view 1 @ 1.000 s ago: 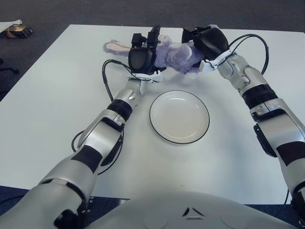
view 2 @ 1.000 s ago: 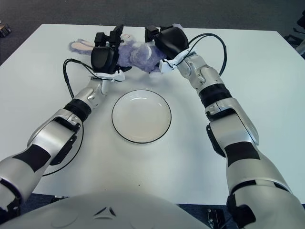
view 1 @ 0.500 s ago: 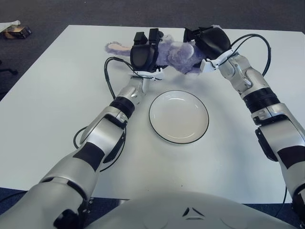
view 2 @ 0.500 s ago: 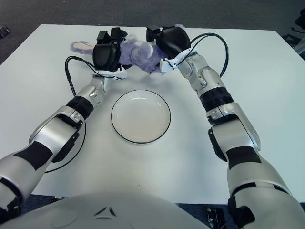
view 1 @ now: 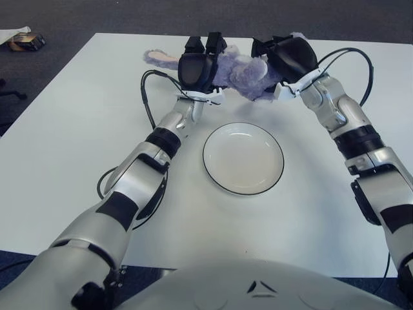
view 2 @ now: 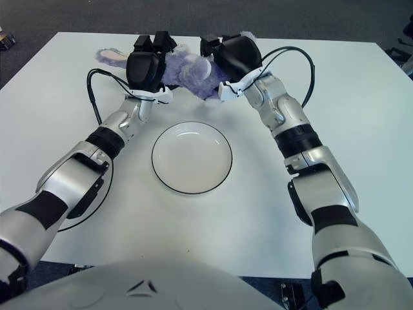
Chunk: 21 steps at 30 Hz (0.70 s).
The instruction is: Put the doll into the plate.
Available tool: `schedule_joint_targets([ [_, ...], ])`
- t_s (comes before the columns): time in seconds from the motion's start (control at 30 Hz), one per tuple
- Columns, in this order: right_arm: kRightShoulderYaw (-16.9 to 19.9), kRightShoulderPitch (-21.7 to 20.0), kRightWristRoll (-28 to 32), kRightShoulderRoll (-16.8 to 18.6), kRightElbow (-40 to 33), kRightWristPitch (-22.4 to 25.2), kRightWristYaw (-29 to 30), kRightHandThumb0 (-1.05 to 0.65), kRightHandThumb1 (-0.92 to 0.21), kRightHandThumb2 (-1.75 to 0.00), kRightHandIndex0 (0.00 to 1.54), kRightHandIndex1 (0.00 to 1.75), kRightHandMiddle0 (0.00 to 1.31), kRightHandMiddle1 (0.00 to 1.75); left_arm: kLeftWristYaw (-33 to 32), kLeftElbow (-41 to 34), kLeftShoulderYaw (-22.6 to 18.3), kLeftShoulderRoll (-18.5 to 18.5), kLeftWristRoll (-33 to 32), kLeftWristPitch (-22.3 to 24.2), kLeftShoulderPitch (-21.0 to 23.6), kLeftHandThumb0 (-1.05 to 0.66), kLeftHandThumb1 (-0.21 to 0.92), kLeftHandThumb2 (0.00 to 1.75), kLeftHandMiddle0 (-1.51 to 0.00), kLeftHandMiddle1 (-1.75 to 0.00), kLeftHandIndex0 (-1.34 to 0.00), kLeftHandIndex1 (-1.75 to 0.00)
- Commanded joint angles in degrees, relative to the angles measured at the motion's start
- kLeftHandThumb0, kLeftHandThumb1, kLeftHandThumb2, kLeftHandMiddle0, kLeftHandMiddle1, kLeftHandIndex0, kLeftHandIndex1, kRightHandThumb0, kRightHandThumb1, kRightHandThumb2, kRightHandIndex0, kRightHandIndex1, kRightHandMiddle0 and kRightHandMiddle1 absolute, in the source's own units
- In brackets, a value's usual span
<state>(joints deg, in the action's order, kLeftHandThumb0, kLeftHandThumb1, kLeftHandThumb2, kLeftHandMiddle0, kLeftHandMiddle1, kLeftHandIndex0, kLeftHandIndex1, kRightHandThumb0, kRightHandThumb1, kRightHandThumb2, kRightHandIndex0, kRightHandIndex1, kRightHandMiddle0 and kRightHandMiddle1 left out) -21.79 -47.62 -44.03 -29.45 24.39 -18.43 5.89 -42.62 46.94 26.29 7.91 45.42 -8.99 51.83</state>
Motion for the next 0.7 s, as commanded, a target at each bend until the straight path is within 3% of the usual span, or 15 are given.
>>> schedule_joint_targets([
  [0.0, 1.04, 2.22, 0.69, -1.28, -3.12, -1.54, -0.57, 0.00, 0.04, -1.72, 0.85, 1.75, 0.67, 1.74, 3.88, -6.93, -0.30, 1.01, -0.88, 0.06, -3.20, 0.00, 0.14, 1.50, -0.78, -1.65, -0.52, -1.75],
  [0.13, 3.22, 6.03, 2.72, -2.90, -9.42, -1.75, -2.49, 0.00, 0.00, -1.68, 0.82, 1.75, 0.64, 1.75, 8.52, -14.85, -1.13, 2.93, -1.30, 0.62, -7.19, 0.00, 0.09, 1.56, -0.81, -1.66, -0.55, -1.75],
  [0.2, 4.73, 8.80, 4.96, -3.17, -13.75, -0.90, -5.08, 0.00, -0.07, -1.61, 0.78, 1.74, 0.59, 1.75, 10.75, -17.98, -1.47, 3.85, -1.52, 0.40, -8.81, 0.00, 0.08, 1.57, -0.82, -1.67, -0.56, -1.75],
  [0.3, 6.11, 10.93, 7.42, -2.73, -16.99, 0.74, -8.34, 0.00, -0.07, -1.59, 0.79, 1.71, 0.57, 1.75, 13.41, -20.71, -1.90, 4.47, -1.97, 0.07, -10.13, 0.00, 0.06, 1.60, -0.84, -1.67, -0.58, -1.75],
  [0.43, 7.85, 15.12, 9.17, -1.38, -23.84, 5.14, -11.65, 0.00, -0.05, -1.60, 0.82, 1.68, 0.59, 1.75, 21.64, -28.27, -3.11, 6.02, -5.32, -0.22, -13.72, 0.00, 0.04, 1.62, -0.84, -1.68, -0.59, -1.75],
  [0.67, 9.76, 17.93, 10.24, -0.32, -28.46, 7.64, -14.09, 0.00, -0.04, -1.61, 0.84, 1.66, 0.59, 1.75, 28.74, -36.76, -5.02, 7.99, -7.24, -0.04, -18.42, 0.00, 0.02, 1.65, -0.84, -1.71, -0.60, -1.75],
])
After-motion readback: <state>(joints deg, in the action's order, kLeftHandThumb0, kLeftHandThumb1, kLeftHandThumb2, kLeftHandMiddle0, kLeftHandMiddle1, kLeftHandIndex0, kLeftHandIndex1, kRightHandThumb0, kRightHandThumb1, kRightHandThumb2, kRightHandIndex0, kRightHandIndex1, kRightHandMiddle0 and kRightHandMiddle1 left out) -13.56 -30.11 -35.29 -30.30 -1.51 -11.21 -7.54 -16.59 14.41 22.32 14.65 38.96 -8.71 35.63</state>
